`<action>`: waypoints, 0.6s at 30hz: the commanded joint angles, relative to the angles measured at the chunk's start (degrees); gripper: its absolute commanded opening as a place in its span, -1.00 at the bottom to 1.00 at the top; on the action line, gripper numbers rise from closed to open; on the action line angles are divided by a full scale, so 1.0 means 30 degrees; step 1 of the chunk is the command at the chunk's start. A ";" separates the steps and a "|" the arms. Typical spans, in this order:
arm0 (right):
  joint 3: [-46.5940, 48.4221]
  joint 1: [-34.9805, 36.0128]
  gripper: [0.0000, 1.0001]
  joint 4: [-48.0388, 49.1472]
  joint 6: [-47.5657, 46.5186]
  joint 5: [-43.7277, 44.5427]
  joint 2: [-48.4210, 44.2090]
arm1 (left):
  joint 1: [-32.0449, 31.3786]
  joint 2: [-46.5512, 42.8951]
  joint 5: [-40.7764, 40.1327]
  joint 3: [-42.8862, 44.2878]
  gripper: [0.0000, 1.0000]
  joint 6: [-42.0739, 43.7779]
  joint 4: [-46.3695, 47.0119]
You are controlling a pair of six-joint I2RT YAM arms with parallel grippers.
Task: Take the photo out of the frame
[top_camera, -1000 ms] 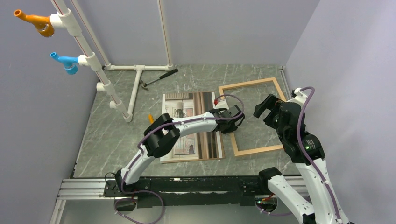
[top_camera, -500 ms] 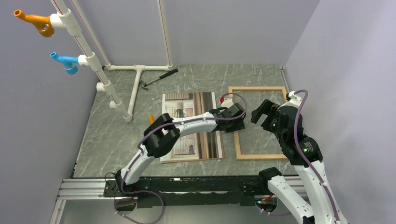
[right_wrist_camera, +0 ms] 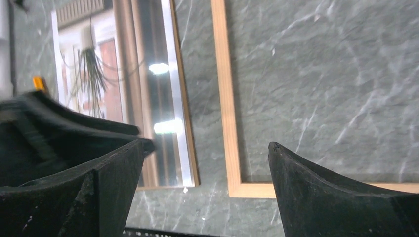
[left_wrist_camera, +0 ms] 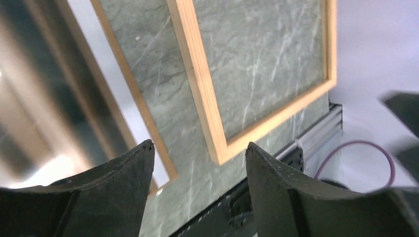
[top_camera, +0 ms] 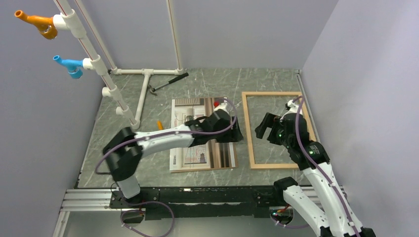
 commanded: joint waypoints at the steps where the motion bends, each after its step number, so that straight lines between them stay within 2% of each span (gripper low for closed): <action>1: -0.1068 0.0022 0.92 0.1890 -0.0716 -0.3489 0.0989 | 0.0397 -0.3893 0.0288 -0.2762 0.46 0.3065 0.1057; 7: -0.2757 0.0124 0.91 0.4193 -0.0197 -0.8489 0.3571 | 0.1348 -0.7418 0.1130 -0.6037 0.58 0.5468 -0.0679; 10: -0.3874 0.0722 0.91 0.5771 0.0397 -1.0942 0.4948 | 0.1502 -0.9081 -0.0281 -0.7087 0.59 0.7087 -0.1784; 13: -0.4669 0.1720 0.86 0.7018 0.0671 -1.0492 0.5842 | 0.2057 -0.9875 -0.1013 -0.7519 0.61 0.7992 -0.3473; 18: -0.4974 0.2418 0.51 0.8651 0.0588 -0.9513 0.7173 | 0.4488 -1.1245 -0.1340 -0.8779 0.68 0.7518 -0.5554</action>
